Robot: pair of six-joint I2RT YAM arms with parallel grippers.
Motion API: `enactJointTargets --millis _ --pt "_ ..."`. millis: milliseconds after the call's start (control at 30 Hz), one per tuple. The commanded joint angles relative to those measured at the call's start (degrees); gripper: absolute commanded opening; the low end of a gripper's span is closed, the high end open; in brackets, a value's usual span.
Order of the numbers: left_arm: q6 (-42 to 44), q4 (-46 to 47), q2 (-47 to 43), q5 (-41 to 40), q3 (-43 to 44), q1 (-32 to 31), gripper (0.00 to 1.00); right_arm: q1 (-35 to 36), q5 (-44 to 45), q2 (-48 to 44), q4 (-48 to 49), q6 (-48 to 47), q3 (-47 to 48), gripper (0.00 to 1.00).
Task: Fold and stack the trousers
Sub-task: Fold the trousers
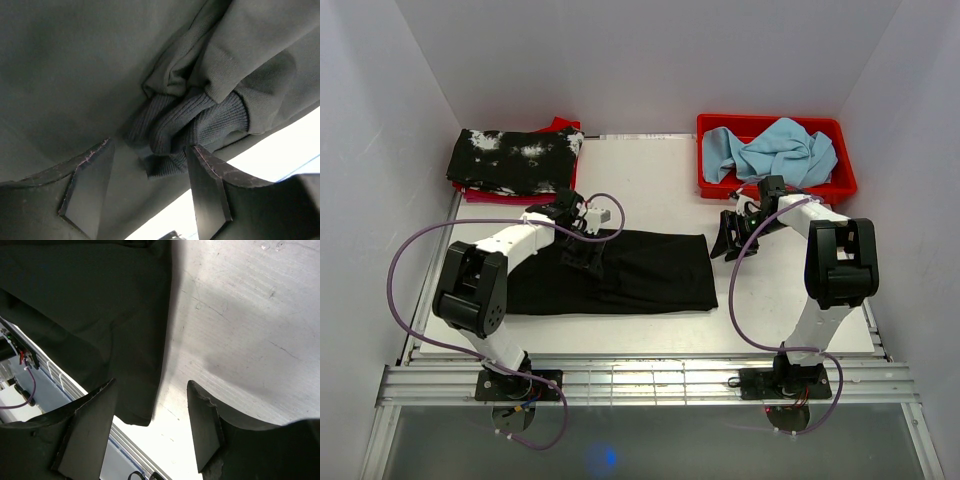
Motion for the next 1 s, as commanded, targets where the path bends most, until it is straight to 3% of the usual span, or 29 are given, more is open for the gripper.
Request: enactJointTargets --millis 0,200,233,400,467,500,700,967 --pt "1.6 2.8 -0.1 1.0 1.5 0.1 0.70 0.1 -1.2 -0.4 0.4 -0.5 0.0 0.64" --pt "2.8 5.9 1.0 8.2 0.7 0.1 0.60 0.1 -1.3 -0.3 0.3 -0.6 0.2 0.63" --pt "3.1 6.0 1.3 8.7 0.7 0.1 0.50 0.1 -1.4 -0.2 0.3 -0.6 0.2 0.63" --pt "4.2 5.2 1.2 9.9 1.9 0.2 0.24 0.1 -1.5 -0.1 0.1 -0.9 0.3 0.63" --pt "5.2 4.4 -0.3 10.4 3.5 0.2 0.05 0.1 -1.4 -0.1 0.1 -1.2 0.1 0.62" --pt "5.5 3.9 -0.7 10.5 4.4 0.1 0.00 0.0 -1.4 -0.1 0.1 -1.3 -0.1 0.61" --pt "8.7 2.0 -4.5 10.4 8.0 0.1 0.00 0.1 -1.0 0.2 0.3 -2.0 -0.2 0.61" --pt "10.6 5.4 -2.8 7.1 3.5 0.1 0.00 0.0 -2.5 1.4 1.3 -1.3 -0.2 0.62"
